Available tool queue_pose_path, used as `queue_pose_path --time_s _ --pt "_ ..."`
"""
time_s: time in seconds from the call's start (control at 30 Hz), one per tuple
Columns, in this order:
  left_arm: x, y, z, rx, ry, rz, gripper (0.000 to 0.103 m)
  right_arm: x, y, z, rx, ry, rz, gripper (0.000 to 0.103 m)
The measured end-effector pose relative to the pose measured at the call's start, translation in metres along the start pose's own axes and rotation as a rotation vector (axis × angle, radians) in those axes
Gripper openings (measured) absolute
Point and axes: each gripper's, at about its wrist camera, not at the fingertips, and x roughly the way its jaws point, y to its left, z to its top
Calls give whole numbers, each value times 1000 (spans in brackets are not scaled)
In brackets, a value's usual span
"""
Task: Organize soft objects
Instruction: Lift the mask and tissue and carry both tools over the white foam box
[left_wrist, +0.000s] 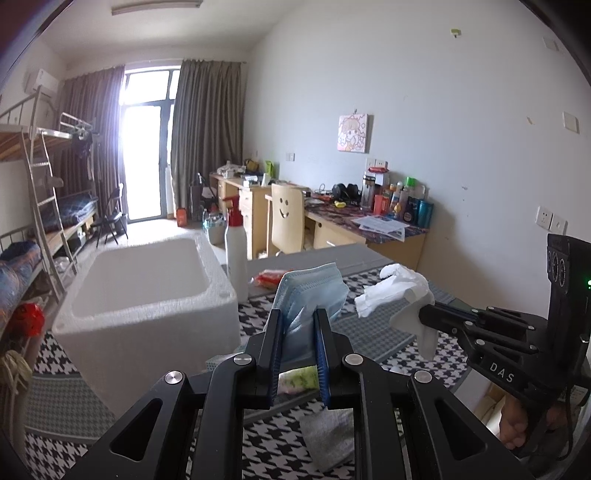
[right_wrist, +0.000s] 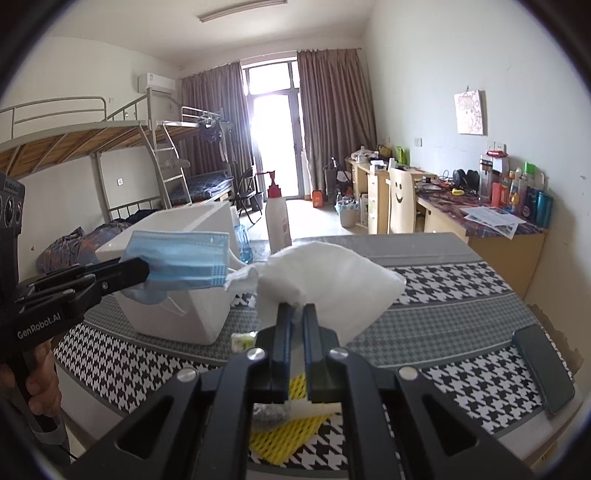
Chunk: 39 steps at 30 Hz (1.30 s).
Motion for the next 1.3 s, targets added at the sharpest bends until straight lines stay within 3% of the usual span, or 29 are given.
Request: queue_pose_path --time_s 0.4,1.3 --pt "-3 -5 15 24 -44 0 18 1 -2 17 2 -34 -2 9" --pt "-22 28 53 -20 -154 120 18 5 24 52 -60 -112 59 9"
